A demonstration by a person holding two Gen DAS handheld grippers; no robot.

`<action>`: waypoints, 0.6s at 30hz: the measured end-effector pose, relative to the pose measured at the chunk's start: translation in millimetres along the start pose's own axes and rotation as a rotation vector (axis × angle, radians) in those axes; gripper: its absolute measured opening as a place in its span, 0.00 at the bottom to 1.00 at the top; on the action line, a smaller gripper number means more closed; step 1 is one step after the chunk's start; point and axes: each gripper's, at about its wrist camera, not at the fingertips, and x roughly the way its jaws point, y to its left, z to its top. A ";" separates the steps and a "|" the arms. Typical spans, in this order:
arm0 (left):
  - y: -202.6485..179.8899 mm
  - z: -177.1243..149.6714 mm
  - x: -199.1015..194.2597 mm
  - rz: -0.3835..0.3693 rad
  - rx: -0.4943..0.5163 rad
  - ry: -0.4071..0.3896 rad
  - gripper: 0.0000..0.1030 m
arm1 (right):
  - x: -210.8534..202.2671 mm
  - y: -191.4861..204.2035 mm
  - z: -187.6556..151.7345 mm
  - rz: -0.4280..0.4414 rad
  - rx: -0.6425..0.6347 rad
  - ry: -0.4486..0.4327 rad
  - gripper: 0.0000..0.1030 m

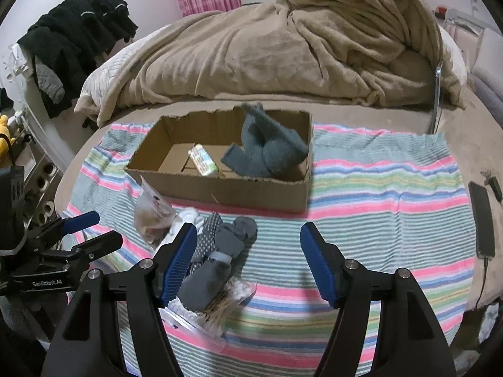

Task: Organize objects
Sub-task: 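Withdraw both tools from the box back toward the pile, then grasp the bag of nuts with the left tool while the right tool grasps the polka-dot glove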

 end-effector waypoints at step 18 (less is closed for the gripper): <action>3.1 -6.8 35.1 0.027 0.010 0.067 0.89 | 35.8 11.0 -20.6 0.038 -0.020 0.110 0.69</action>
